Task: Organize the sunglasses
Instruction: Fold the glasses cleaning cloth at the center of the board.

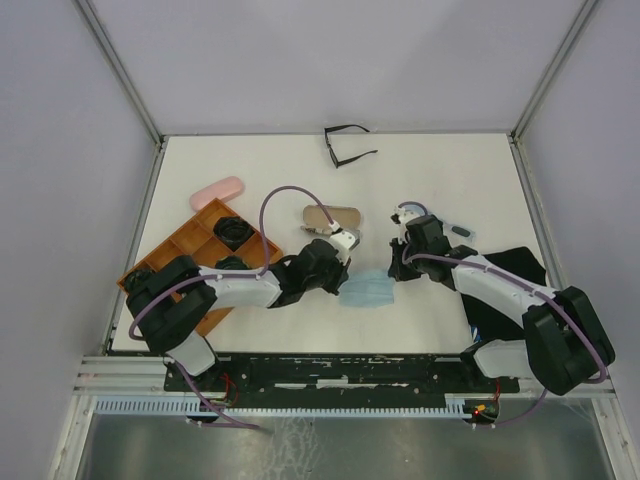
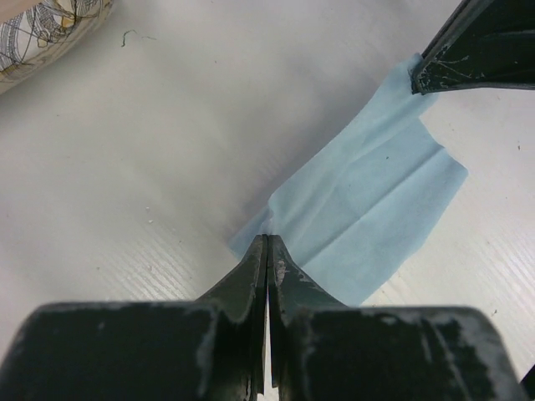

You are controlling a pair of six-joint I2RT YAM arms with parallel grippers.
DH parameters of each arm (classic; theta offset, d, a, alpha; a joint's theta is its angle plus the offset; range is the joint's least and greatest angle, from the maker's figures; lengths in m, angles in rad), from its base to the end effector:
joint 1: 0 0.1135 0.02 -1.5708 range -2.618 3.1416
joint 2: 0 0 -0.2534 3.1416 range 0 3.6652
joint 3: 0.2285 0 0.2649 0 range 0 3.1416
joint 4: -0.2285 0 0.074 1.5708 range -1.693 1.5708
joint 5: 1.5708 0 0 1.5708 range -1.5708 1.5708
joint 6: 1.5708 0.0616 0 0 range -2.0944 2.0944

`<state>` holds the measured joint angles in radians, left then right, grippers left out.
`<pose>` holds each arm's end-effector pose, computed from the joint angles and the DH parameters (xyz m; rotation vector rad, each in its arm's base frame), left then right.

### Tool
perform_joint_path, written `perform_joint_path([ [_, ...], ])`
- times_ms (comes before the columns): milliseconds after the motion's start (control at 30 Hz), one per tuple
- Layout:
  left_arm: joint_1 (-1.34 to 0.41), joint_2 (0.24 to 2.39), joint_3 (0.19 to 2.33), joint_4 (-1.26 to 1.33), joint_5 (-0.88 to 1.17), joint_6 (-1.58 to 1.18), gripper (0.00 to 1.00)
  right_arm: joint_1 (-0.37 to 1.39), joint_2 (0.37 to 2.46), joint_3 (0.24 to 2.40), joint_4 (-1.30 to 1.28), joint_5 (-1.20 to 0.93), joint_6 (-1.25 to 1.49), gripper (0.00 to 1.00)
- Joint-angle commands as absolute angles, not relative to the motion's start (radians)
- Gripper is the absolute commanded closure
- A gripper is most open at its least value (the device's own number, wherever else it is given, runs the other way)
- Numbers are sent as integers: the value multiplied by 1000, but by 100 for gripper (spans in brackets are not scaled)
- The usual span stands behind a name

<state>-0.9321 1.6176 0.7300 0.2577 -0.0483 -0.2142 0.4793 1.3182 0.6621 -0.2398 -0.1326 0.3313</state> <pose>0.2115 -0.2799 0.1246 0.7687 2.1278 -0.5780 0.2466 0.1373 0.1436 -0.2454 2.5146 0.5036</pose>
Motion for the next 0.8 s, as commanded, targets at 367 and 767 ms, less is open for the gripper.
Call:
perform_joint_path([
  [367,-942,1554,668,360,4,-179,97,478,1271,619,-254,-211,351,100],
  [767,-951,1544,635,386,10,-192,96,479,1315,625,-299,-262,365,95],
])
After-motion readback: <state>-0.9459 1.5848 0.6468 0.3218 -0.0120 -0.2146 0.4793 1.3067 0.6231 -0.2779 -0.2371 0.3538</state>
